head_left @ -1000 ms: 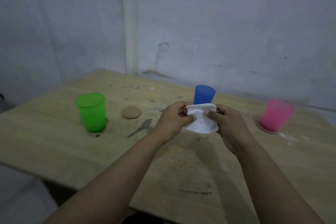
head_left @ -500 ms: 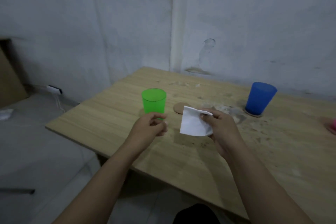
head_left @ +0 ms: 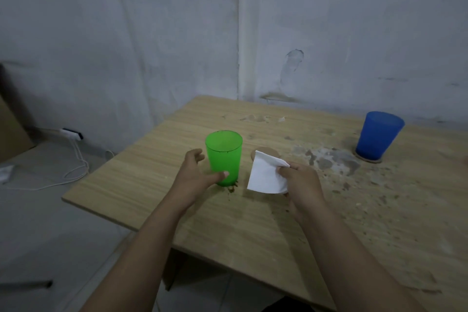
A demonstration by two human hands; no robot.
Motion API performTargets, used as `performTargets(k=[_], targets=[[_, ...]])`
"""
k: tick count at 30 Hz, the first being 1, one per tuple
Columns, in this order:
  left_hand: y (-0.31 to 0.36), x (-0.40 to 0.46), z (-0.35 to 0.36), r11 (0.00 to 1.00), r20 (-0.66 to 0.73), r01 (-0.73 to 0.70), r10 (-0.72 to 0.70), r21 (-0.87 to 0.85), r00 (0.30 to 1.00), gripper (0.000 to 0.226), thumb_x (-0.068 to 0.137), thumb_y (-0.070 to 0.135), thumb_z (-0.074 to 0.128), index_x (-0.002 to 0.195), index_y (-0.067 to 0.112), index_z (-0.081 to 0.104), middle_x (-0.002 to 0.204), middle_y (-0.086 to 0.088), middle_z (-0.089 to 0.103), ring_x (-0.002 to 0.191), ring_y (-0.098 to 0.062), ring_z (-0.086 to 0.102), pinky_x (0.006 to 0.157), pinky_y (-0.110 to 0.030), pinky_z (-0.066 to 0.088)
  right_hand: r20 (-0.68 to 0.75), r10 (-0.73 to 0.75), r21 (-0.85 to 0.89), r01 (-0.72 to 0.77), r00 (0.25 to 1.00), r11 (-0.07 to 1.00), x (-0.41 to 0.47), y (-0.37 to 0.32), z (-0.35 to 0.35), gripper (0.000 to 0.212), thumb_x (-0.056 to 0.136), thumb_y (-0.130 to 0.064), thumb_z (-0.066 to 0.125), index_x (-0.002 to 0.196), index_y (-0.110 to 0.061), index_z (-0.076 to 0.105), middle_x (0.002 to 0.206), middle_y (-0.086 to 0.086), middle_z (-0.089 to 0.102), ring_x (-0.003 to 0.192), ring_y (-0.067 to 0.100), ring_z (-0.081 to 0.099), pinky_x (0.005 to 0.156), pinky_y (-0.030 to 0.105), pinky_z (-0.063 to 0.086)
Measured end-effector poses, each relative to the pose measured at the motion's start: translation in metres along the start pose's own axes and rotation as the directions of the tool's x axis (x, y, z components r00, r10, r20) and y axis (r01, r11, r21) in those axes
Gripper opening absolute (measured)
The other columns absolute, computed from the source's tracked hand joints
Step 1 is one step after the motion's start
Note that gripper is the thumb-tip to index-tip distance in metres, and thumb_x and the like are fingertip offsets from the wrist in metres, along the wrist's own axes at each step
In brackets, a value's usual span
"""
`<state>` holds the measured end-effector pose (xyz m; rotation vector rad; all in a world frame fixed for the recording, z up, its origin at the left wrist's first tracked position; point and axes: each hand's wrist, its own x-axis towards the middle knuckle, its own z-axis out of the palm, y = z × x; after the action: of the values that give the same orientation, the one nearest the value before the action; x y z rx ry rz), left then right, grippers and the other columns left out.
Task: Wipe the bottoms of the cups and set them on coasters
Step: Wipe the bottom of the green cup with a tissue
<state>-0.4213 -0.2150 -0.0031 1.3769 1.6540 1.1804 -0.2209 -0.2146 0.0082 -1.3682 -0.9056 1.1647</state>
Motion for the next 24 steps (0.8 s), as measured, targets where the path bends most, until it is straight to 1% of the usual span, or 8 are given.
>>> performTargets(k=[3,5,7,11,14,18,21,24], targets=[[0.004,0.007,0.012,0.996,0.021,-0.074,0.075,-0.051,0.997,0.089,0.068,0.018,0.084,0.140,0.018,0.032,0.133,0.003,0.045,0.122,-0.013,0.043,0.094,-0.025,0.035,-0.040,0.026,0.033,-0.025,0.999,0.999,0.005,0.005,0.007,0.025,0.084,0.004,0.051,0.100,-0.004,0.067,0.083,0.009,0.063,0.077,0.025,0.058,0.070,0.033,0.043],[0.008,0.009,0.018,0.991,-0.003,-0.096,0.096,-0.089,0.995,0.080,0.068,0.019,0.084,0.134,0.020,0.039,0.121,0.007,0.051,0.111,-0.013,0.050,0.088,-0.027,0.041,-0.048,0.032,0.043,-0.030,0.998,0.999,0.007,0.009,0.011,0.028,0.083,0.006,0.050,0.105,0.000,0.066,0.089,0.012,0.064,0.079,0.026,0.058,0.070,0.032,0.043],[0.010,0.012,0.021,0.990,-0.030,-0.109,0.107,-0.088,0.994,0.073,0.067,0.022,0.084,0.128,0.020,0.045,0.116,0.005,0.056,0.108,-0.017,0.055,0.086,-0.032,0.048,-0.044,0.032,0.050,-0.030,0.999,0.998,0.008,0.012,0.014,0.029,0.083,0.007,0.050,0.106,0.001,0.066,0.087,0.011,0.063,0.077,0.025,0.057,0.067,0.031,0.042],[0.019,0.015,0.017,0.983,-0.050,-0.134,0.128,-0.129,0.990,0.064,0.068,0.022,0.084,0.122,0.022,0.049,0.114,0.004,0.061,0.106,-0.016,0.060,0.082,-0.028,0.050,-0.058,0.029,0.061,-0.025,0.998,0.998,0.006,0.009,0.014,0.029,0.083,0.006,0.048,0.102,-0.002,0.068,0.072,0.004,0.058,0.066,0.020,0.051,0.057,0.028,0.035],[0.035,0.013,0.009,0.966,-0.025,-0.174,0.173,-0.193,0.985,0.065,0.066,0.028,0.085,0.123,0.023,0.052,0.116,0.005,0.064,0.105,-0.011,0.062,0.084,-0.027,0.052,-0.056,0.024,0.057,-0.021,0.998,0.998,0.006,0.008,0.020,0.037,0.081,0.009,0.044,0.103,-0.008,0.069,0.075,0.008,0.062,0.069,0.023,0.054,0.059,0.028,0.038],[0.059,0.008,0.006,0.931,0.006,-0.224,0.236,-0.288,0.972,0.064,0.068,0.030,0.082,0.125,0.021,0.054,0.114,0.007,0.067,0.103,-0.006,0.064,0.084,-0.024,0.053,0.099,0.117,0.280,-0.141,0.988,0.950,0.000,0.003,0.040,0.041,0.081,0.015,0.038,0.107,-0.001,0.065,0.090,0.017,0.067,0.077,0.028,0.063,0.065,0.033,0.051],[0.071,0.004,0.008,0.913,0.008,-0.249,0.265,-0.322,0.964,0.065,0.067,0.032,0.082,0.124,0.021,0.054,0.113,0.007,0.068,0.102,-0.005,0.065,0.080,-0.020,0.053,0.343,0.071,0.547,-0.261,0.937,0.795,-0.010,-0.007,0.052,0.042,0.085,0.016,0.030,0.110,0.002,0.060,0.099,0.017,0.068,0.085,0.022,0.066,0.069,0.026,0.059],[0.075,0.003,0.007,0.904,-0.021,-0.263,0.273,-0.338,0.962,0.071,0.059,0.043,0.082,0.122,0.023,0.055,0.114,0.006,0.068,0.104,-0.007,0.065,0.083,-0.023,0.053,0.461,0.016,0.653,-0.352,0.887,0.671,-0.015,-0.010,0.055,0.043,0.087,0.016,0.026,0.118,0.005,0.053,0.106,0.018,0.066,0.094,0.024,0.066,0.079,0.027,0.057]])
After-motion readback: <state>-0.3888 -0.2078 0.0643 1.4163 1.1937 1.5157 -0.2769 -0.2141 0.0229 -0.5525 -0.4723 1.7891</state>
